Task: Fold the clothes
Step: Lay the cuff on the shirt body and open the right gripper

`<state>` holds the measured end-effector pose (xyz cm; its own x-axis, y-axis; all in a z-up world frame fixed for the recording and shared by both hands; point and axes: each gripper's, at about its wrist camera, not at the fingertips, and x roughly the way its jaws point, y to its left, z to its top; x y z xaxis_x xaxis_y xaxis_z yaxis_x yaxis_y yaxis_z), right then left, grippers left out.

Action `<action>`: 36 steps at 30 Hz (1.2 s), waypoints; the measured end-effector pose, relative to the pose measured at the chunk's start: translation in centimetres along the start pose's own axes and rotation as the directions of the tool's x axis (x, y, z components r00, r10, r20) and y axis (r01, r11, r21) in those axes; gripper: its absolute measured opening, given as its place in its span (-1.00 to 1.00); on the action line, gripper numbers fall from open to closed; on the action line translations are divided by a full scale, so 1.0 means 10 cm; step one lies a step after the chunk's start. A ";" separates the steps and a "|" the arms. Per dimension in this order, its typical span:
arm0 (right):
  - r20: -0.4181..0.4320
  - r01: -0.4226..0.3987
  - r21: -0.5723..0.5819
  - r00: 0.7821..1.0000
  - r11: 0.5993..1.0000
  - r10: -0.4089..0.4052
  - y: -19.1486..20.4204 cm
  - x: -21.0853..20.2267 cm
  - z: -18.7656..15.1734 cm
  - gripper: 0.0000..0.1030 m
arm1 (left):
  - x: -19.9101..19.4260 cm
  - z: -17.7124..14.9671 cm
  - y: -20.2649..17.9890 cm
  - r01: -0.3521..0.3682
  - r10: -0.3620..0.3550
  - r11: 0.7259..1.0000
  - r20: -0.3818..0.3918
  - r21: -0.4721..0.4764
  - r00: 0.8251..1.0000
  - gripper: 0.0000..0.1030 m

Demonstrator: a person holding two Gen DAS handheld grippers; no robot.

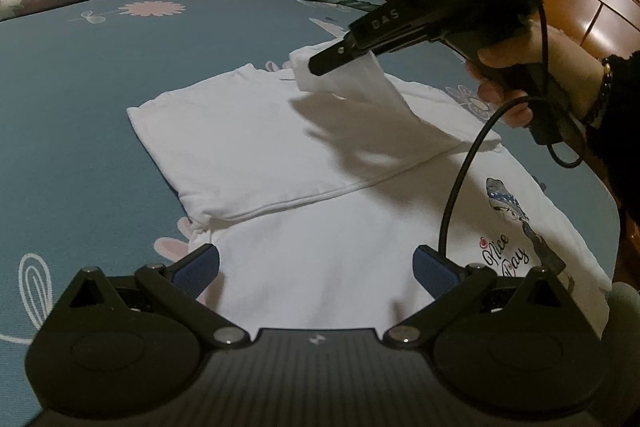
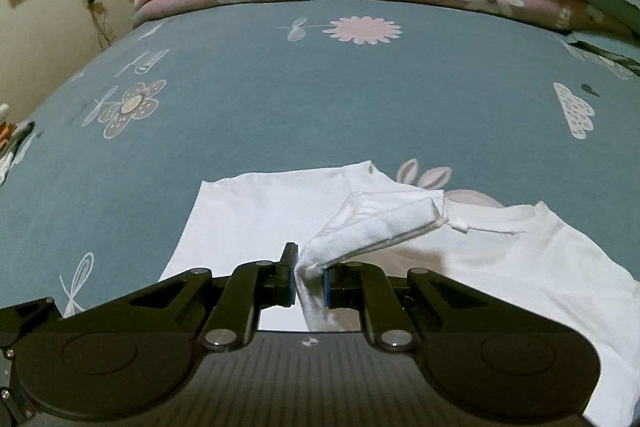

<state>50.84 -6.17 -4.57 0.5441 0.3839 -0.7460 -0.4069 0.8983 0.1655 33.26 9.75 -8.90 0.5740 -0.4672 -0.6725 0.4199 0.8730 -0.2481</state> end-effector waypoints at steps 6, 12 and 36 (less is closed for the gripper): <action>0.001 0.054 -0.084 0.999 0.995 -0.054 0.27 0.14 -0.01 -0.74 | -0.02 -0.02 0.01 -0.003 0.003 1.000 -0.001 -0.008 1.000 0.98; -0.014 0.145 -0.191 0.989 0.971 -0.150 0.59 0.40 -0.17 -0.73 | 0.03 -0.04 0.04 -0.027 0.026 1.000 -0.024 -0.012 0.999 0.98; -0.004 0.164 -0.411 0.983 0.897 -0.182 0.97 0.57 -0.42 0.00 | 0.05 -0.01 0.07 -0.024 0.023 0.999 -0.016 -0.034 1.000 0.98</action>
<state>46.89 3.83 -9.89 0.6062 0.2135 -0.7661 -0.5773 0.7807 -0.2392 33.79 10.15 -9.48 0.5719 -0.4446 -0.6894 0.3820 0.8880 -0.2558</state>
